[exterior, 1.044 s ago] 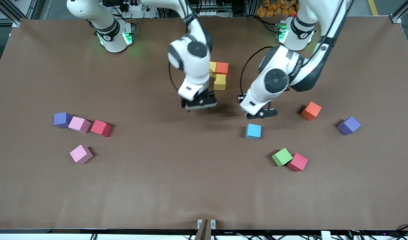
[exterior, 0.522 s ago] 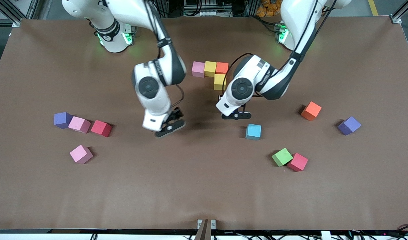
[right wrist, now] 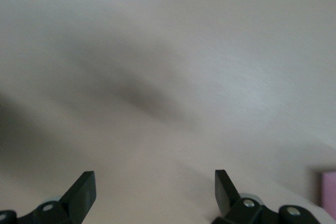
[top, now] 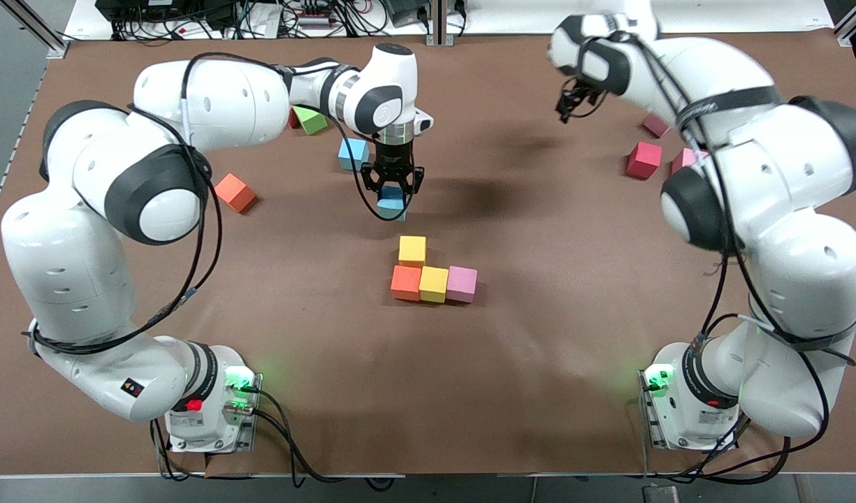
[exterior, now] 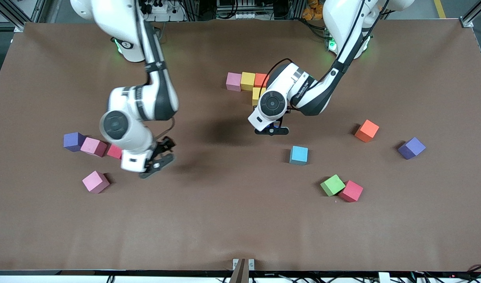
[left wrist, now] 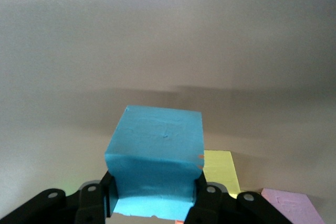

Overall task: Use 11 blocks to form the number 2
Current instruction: 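Carry the cyan block with the left gripper while the right reaches pink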

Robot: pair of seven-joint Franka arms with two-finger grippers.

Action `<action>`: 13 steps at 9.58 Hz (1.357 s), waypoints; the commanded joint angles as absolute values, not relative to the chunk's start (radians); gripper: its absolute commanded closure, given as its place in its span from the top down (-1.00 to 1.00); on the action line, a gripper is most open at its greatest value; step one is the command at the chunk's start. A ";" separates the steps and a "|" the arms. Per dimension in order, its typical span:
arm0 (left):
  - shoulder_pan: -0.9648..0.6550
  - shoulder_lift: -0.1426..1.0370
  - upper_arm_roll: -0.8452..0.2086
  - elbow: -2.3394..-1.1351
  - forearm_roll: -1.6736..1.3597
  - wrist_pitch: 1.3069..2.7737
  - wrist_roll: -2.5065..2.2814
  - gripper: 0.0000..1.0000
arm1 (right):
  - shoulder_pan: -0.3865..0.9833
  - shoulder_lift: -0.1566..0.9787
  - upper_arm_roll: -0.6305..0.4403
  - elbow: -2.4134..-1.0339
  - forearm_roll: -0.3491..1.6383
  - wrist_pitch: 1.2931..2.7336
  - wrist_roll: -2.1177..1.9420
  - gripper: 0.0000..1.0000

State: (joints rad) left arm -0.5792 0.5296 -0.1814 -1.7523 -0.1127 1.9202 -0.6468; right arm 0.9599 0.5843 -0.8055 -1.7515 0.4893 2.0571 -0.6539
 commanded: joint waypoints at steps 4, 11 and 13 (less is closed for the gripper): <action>-0.629 0.554 -0.121 -1.694 -0.149 1.917 -0.592 -1.00 | 0.721 0.554 -0.787 -1.767 0.576 2.062 -1.022 1.00; -0.681 0.610 -0.101 -1.672 -0.196 1.962 -0.607 -1.00 | 0.286 0.658 -0.494 -1.718 0.592 2.282 -1.229 1.00; -0.687 0.614 -0.101 -1.672 -0.196 1.962 -0.609 -1.00 | 0.250 0.673 -0.466 -1.703 0.595 2.295 -1.238 1.00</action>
State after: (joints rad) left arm -0.6687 0.6036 -0.1219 -1.6925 -0.1741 1.9646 -0.6140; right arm 0.2770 0.6583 -0.4920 -1.7375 0.5686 2.2950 -1.2135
